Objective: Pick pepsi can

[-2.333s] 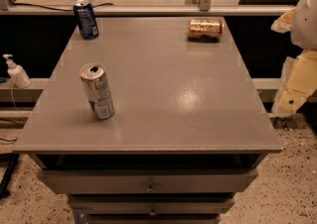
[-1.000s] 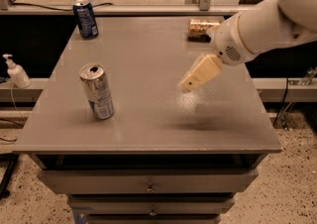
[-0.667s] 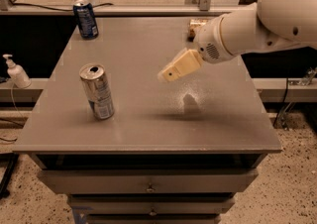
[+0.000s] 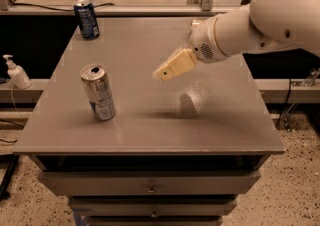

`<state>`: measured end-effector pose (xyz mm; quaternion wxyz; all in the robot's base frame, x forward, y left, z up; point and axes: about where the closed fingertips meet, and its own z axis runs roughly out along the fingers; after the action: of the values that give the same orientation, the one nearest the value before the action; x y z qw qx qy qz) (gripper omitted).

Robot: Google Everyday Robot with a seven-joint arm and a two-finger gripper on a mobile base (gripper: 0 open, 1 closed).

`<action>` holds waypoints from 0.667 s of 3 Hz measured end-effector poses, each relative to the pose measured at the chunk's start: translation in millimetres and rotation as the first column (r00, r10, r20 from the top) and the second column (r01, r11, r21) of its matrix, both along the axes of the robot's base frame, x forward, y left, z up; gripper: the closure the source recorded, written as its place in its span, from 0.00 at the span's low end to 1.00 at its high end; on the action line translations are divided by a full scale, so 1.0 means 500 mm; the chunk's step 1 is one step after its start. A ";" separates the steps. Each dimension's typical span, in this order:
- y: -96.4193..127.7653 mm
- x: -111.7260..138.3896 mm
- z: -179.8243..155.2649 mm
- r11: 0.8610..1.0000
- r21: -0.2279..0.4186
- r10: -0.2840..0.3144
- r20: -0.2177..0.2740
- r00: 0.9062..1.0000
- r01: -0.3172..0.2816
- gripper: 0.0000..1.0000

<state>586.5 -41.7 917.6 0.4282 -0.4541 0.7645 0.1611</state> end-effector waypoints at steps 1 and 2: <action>0.062 0.047 0.000 0.998 0.065 0.002 0.040 0.999 -0.004 0.00; 0.109 0.101 -0.007 0.989 0.145 -0.022 0.065 0.998 0.013 0.00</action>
Offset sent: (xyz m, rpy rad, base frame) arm 0.0884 0.0786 -0.0088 0.2535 -0.1009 -0.0564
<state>636.9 12.9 914.3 0.4864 -0.4203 0.7402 0.1971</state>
